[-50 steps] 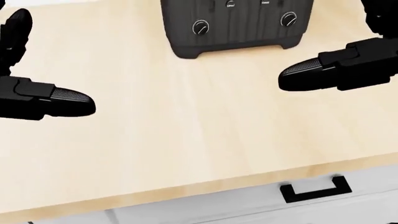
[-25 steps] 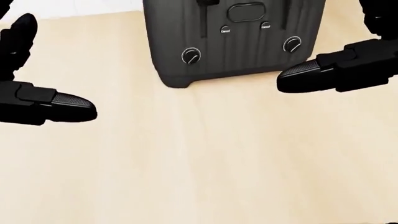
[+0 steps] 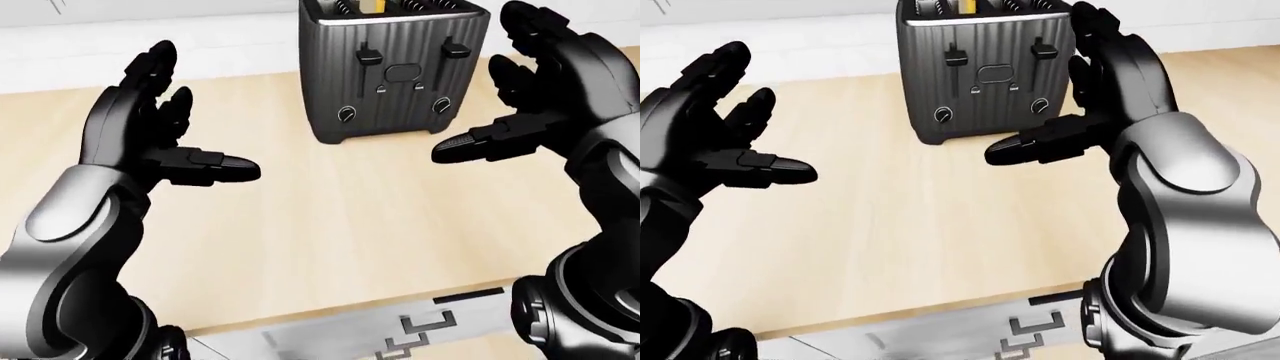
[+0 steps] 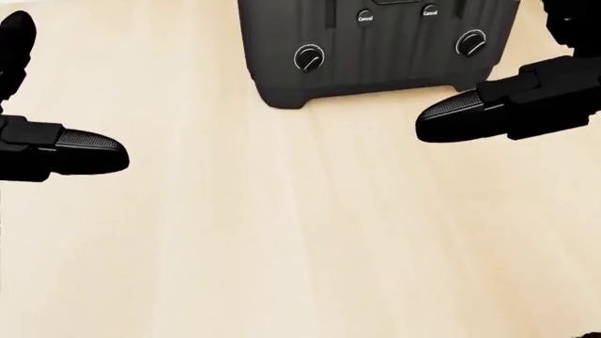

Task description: Push down the lever of the toaster to turn it on.

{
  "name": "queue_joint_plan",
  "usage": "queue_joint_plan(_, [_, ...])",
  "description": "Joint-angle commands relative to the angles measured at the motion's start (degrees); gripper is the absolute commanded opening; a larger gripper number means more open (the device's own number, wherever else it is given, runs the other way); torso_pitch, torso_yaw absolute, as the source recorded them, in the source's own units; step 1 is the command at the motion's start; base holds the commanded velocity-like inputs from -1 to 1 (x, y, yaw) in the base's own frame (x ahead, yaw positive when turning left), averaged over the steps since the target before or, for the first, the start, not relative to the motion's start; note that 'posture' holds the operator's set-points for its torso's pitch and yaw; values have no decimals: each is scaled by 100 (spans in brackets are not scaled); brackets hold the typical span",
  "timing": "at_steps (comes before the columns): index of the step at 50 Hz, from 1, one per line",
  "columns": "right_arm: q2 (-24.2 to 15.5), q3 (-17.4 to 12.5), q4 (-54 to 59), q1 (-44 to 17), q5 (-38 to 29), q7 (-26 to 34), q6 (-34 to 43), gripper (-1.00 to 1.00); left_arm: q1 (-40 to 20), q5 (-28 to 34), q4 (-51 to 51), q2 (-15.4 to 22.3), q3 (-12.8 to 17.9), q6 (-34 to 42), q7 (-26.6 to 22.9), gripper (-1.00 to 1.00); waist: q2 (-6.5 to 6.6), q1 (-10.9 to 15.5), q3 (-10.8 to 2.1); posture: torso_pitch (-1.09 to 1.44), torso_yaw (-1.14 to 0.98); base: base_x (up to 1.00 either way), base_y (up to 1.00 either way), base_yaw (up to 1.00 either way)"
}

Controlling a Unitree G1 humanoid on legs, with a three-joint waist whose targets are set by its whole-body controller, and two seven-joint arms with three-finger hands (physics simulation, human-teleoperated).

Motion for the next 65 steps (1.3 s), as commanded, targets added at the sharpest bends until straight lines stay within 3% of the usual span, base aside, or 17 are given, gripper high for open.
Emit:
queue_joint_plan(1, [-60, -31, -38, -193, -57, -34, 0, 100, -147, -171, -179, 146, 131, -118, -15, 100, -28, 3, -121, 0, 0, 0, 0, 0])
queue_joint_plan(9, [-47, 29, 4, -244, -76, -43, 0, 100, -55, -307, -122, 247, 47, -253, 139, 100, -45, 10, -138, -1, 0, 0, 0, 0])
queue_joint_plan(17, [-39, 9, -1, -190, -88, -36, -33, 100, -69, -389, -144, 289, 64, -199, 207, 100, -52, 23, -281, -6, 0, 0, 0, 0])
queue_joint_plan(38, [-37, 48, -73, -163, -234, 50, 0, 100, -19, -624, -269, 317, 95, -105, 336, 100, -69, 43, -767, -20, 0, 0, 0, 0])
queue_joint_plan(54, [12, 122, -1, -214, -289, 74, 0, 100, -15, -750, -349, 308, 126, -96, 420, 100, -69, 61, -1226, -29, 0, 0, 0, 0])
queue_joint_plan(58, [77, 125, 42, -334, -279, 80, 0, 100, -1, -717, -374, 360, 109, -166, 483, 100, -69, 69, -1311, -29, 0, 0, 0, 0])
queue_joint_plan(61, [145, 195, 5, -339, -291, 36, 0, 100, 95, -493, -297, 413, -72, -414, 550, 100, -66, 74, -1350, -29, 0, 0, 0, 0])
queue_joint_plan(65, [191, 249, 118, -507, -287, 13, 0, 100, 39, -514, -340, 374, -4, -295, 496, 100, -67, 91, -1400, -29, 0, 0, 0, 0])
